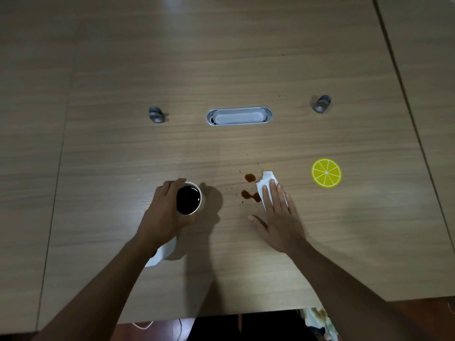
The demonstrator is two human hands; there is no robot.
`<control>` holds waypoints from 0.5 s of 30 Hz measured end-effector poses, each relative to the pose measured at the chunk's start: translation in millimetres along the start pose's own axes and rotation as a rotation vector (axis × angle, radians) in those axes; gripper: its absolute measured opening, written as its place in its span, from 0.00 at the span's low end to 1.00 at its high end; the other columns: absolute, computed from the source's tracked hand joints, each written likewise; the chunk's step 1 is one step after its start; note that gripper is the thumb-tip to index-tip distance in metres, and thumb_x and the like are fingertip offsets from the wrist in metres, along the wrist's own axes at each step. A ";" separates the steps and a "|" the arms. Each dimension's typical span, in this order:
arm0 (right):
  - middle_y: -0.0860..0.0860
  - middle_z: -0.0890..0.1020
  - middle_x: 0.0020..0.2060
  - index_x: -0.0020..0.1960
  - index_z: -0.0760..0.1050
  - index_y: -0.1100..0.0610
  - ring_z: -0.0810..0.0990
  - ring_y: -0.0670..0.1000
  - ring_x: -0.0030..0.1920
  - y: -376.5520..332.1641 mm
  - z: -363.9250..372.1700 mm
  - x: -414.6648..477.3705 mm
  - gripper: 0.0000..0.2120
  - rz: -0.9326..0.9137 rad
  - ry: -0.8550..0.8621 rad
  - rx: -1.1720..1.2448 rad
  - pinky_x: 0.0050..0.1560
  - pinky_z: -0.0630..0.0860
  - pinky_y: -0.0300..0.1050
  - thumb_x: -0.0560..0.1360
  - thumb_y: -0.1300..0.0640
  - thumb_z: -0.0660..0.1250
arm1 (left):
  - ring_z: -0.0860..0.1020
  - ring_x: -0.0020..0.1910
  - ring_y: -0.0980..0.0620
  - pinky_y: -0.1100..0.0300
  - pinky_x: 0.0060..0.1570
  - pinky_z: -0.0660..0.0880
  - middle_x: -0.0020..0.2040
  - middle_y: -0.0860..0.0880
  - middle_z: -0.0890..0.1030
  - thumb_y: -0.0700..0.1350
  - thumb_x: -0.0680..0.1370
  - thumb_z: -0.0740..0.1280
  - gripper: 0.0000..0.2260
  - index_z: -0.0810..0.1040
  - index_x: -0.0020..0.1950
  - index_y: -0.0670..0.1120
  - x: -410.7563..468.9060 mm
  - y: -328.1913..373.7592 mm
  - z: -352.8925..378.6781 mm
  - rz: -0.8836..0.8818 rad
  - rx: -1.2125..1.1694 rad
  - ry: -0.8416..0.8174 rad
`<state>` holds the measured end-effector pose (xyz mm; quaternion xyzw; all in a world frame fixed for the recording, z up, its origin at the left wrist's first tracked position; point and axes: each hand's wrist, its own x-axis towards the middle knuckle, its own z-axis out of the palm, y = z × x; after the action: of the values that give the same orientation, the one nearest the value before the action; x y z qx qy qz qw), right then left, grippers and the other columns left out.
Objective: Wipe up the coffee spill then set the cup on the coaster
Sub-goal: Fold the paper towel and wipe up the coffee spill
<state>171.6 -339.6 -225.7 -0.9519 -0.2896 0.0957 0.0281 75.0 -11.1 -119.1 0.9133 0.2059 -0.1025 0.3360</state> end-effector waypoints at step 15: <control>0.57 0.47 0.92 0.91 0.45 0.61 0.44 0.57 0.92 -3.1 -4.4 19.3 0.51 -0.162 -0.062 0.114 0.90 0.56 0.59 0.85 0.27 0.55 | 0.71 0.73 0.46 0.54 0.66 0.71 0.75 0.49 0.75 0.46 0.67 0.85 0.45 0.69 0.82 0.50 -6.7 -0.7 6.0 0.008 -0.064 0.030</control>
<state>186.6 -326.2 -224.3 -0.9188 -0.3606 0.1389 0.0807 68.4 -16.6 -121.9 0.9044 0.2103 -0.0810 0.3624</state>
